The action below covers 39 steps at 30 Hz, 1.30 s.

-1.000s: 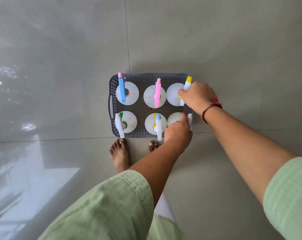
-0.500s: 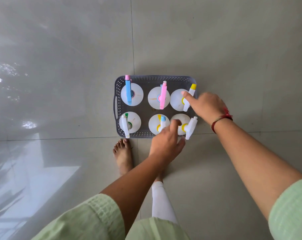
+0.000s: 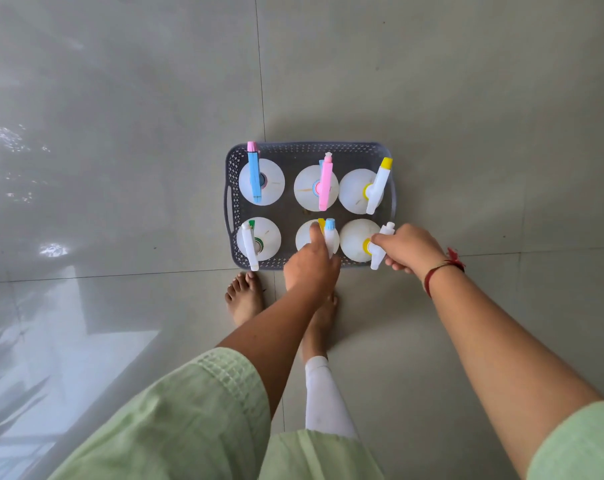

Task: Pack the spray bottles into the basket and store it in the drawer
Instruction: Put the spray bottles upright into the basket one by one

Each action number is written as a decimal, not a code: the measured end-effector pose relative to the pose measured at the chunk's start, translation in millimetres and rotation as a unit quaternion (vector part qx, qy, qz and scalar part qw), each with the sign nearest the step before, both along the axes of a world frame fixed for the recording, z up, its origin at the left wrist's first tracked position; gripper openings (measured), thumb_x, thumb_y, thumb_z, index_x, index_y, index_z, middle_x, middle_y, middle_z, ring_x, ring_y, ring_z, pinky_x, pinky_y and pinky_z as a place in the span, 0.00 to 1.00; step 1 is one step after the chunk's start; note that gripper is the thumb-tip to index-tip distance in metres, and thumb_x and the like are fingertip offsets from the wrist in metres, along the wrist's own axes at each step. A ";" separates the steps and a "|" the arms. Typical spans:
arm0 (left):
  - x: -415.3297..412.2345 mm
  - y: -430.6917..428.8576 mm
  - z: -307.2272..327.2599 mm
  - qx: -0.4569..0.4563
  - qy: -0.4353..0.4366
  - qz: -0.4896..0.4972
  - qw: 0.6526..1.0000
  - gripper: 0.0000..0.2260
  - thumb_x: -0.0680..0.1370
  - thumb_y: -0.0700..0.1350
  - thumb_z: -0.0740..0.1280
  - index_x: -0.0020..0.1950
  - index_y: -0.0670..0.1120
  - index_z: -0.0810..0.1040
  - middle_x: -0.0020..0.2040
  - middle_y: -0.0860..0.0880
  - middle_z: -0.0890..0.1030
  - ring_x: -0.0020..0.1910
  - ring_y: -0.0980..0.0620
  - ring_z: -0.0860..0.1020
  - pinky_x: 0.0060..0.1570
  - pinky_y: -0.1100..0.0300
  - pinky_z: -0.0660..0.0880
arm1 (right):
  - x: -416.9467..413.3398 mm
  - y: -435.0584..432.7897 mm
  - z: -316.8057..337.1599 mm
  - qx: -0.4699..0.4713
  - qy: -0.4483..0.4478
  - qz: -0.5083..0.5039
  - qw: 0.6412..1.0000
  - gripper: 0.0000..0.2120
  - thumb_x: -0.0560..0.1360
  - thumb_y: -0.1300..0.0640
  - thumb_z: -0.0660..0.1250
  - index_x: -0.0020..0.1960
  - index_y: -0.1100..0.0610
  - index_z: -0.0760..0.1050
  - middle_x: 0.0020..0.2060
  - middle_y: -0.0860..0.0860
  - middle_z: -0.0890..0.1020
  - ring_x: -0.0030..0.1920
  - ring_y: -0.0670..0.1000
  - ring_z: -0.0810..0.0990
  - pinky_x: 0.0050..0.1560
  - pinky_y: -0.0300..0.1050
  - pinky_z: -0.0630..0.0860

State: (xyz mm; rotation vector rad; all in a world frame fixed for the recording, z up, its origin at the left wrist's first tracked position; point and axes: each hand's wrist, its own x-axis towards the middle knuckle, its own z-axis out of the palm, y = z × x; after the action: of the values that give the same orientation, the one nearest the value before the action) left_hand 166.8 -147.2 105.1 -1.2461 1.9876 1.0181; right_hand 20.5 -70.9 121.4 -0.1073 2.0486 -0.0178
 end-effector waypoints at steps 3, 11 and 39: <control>5.4 -4.6 0.2 -0.012 0.004 -0.028 1.000 0.20 0.80 0.45 0.61 0.70 0.44 0.62 0.53 0.39 0.82 0.50 0.36 0.81 0.41 0.52 0.69 | 1.6 -6.1 -1.0 -0.009 0.003 0.025 1.000 0.14 0.70 0.49 0.62 0.32 0.56 0.78 0.27 0.51 0.81 0.29 0.54 0.78 0.37 0.45 0.73; 21.4 -5.2 -1.1 0.002 0.018 0.006 1.000 0.16 0.81 0.48 0.59 0.66 0.43 0.63 0.52 0.37 0.82 0.51 0.35 0.80 0.40 0.52 0.67 | 7.7 -12.6 -2.5 -0.005 0.024 0.074 0.997 0.15 0.71 0.47 0.63 0.46 0.58 0.80 0.45 0.58 0.84 0.46 0.60 0.82 0.46 0.47 0.76; 72.3 -83.6 53.3 -0.184 0.207 -0.041 0.960 0.14 0.75 0.42 0.71 0.60 0.42 0.79 0.65 0.39 0.75 0.68 0.35 0.70 0.63 0.43 0.68 | -22.9 -13.2 5.4 -0.224 0.250 -0.035 0.941 0.25 0.78 0.47 0.66 0.70 0.59 0.69 0.68 0.62 0.67 0.66 0.61 0.71 0.67 0.50 0.65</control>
State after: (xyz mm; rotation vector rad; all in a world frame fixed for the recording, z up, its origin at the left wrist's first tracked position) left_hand 239.1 -230.8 158.4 -1.1903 2.6256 0.9548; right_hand -2.4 -84.1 126.8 -0.3520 2.5234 -0.5559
